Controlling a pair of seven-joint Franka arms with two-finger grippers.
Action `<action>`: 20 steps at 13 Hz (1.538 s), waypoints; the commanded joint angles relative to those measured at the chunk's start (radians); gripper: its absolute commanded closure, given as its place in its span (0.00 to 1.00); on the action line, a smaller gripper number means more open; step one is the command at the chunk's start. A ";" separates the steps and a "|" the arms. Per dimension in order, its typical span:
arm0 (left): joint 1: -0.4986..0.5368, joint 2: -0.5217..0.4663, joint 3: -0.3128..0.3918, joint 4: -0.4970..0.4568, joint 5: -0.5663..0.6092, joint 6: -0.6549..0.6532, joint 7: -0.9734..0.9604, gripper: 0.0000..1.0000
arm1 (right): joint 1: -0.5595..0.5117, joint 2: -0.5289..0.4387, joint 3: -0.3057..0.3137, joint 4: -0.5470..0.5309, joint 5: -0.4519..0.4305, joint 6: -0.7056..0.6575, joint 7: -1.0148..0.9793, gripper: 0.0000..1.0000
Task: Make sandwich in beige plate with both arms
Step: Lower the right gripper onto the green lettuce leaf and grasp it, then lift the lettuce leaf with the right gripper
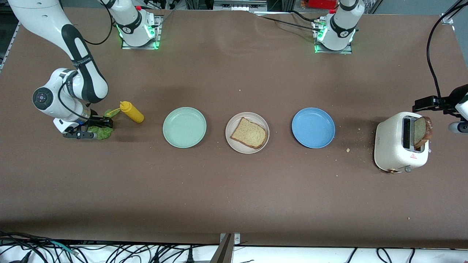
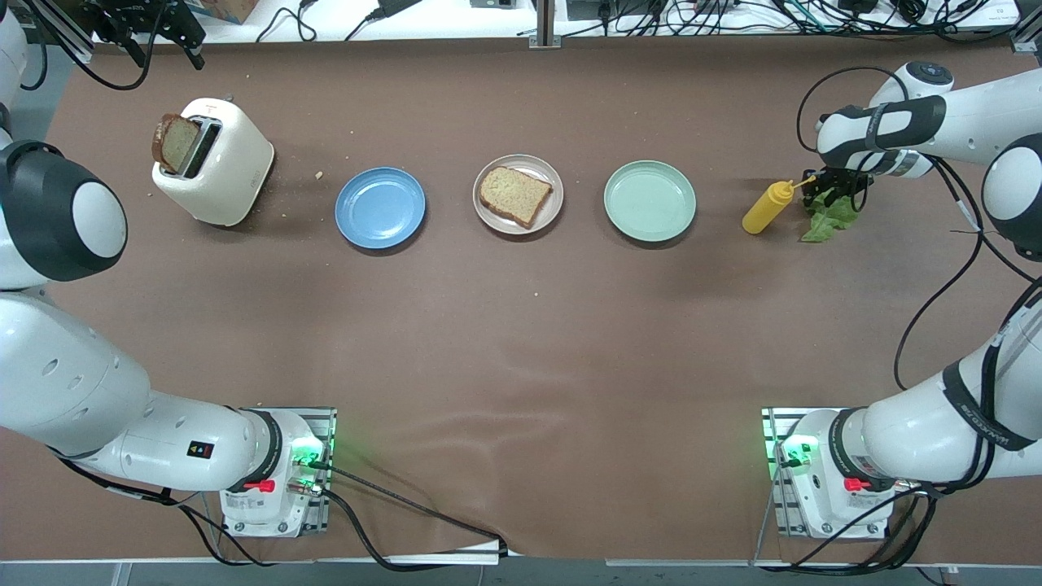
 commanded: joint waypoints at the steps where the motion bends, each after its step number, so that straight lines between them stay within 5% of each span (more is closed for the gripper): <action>1: 0.001 -0.011 -0.007 0.000 0.024 0.002 0.020 0.00 | -0.020 0.016 0.025 -0.011 -0.009 0.019 0.015 1.00; 7: 0.001 -0.011 -0.007 0.000 0.024 0.002 0.018 0.00 | -0.020 -0.032 0.020 0.022 -0.027 -0.028 -0.005 1.00; 12: 0.001 -0.012 -0.007 -0.001 0.024 0.000 0.018 0.00 | -0.020 -0.068 -0.001 0.203 -0.185 -0.281 -0.038 1.00; 18: 0.001 -0.014 -0.007 -0.001 0.024 0.000 0.015 0.00 | -0.015 -0.096 -0.001 0.514 -0.179 -0.725 -0.100 1.00; 20: 0.001 -0.014 -0.007 -0.001 0.024 0.000 0.017 0.00 | -0.012 -0.110 0.048 0.619 -0.173 -0.868 -0.022 1.00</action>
